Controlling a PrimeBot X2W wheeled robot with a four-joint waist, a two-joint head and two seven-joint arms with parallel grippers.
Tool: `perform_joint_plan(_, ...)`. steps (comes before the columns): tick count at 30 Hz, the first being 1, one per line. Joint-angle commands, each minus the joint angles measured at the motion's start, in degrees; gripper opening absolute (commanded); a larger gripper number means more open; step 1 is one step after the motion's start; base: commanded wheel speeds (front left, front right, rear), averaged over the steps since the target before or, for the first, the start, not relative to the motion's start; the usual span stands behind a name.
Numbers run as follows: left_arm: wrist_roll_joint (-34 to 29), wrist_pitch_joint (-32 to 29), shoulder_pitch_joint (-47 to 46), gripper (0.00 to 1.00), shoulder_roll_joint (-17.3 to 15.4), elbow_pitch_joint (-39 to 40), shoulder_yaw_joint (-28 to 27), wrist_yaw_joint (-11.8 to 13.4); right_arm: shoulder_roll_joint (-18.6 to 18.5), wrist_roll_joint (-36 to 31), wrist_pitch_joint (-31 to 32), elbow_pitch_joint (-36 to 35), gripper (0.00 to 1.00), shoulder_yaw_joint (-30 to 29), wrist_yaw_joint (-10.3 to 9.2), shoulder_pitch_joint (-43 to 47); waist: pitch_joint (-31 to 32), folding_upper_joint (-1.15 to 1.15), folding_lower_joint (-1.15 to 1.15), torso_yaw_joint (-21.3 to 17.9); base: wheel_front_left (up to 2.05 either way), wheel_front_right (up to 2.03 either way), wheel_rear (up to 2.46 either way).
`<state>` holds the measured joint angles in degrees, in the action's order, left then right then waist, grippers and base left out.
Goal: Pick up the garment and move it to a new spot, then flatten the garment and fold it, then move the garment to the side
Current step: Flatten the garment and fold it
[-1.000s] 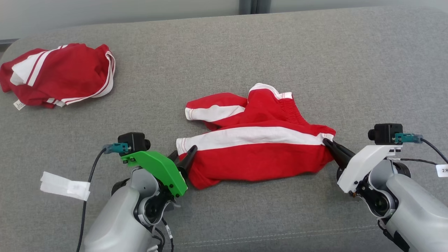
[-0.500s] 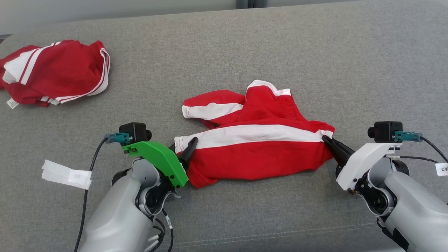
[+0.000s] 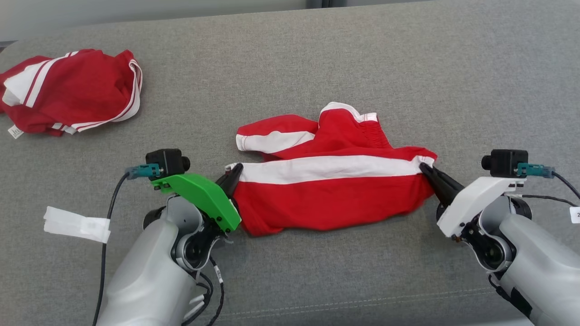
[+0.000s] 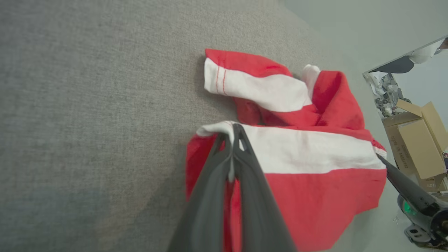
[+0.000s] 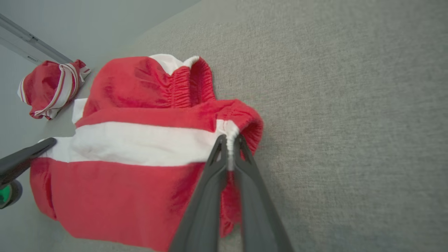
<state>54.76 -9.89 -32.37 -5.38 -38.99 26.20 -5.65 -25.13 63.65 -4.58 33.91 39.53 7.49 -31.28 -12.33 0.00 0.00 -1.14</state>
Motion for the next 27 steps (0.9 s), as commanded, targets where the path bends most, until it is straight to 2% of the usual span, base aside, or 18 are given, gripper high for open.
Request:
perform_joint_plan(1, 0.37, 0.54, -0.78, 0.00, -0.53, 0.73, -0.24, -0.41, -0.34, 0.53, -0.77, -0.47, 0.00, -0.24, 0.00, -0.98, 0.03, 0.00, 0.00, 0.03, 0.00, 0.00, 0.00)
perform_joint_plan(8, 0.30, 2.97, -0.94, 0.00, -3.20, 8.67, -1.89, -0.43, -2.36, 0.73, -3.31, -5.13, 0.00, -1.10, 0.00, -2.93, 0.94, 0.00, 0.00, 0.09, 0.00, 0.00, 0.00)
perform_joint_plan(16, -0.83, 1.25, -3.68, 0.00, -7.94, 25.16, -4.46, 3.06, -4.40, -2.49, -2.39, -12.27, 0.00, -3.73, 0.00, -8.27, 4.19, 0.00, 0.00, -0.27, 0.00, 0.00, 0.00)
perform_joint_plan(27, -2.79, -4.81, -9.95, 0.00, -13.67, 43.86, -7.35, 8.74, -4.19, -7.78, 5.09, -24.46, 0.00, -11.77, 0.00, -13.91, 7.70, 0.00, 0.00, -1.01, 0.00, 0.00, 0.00)
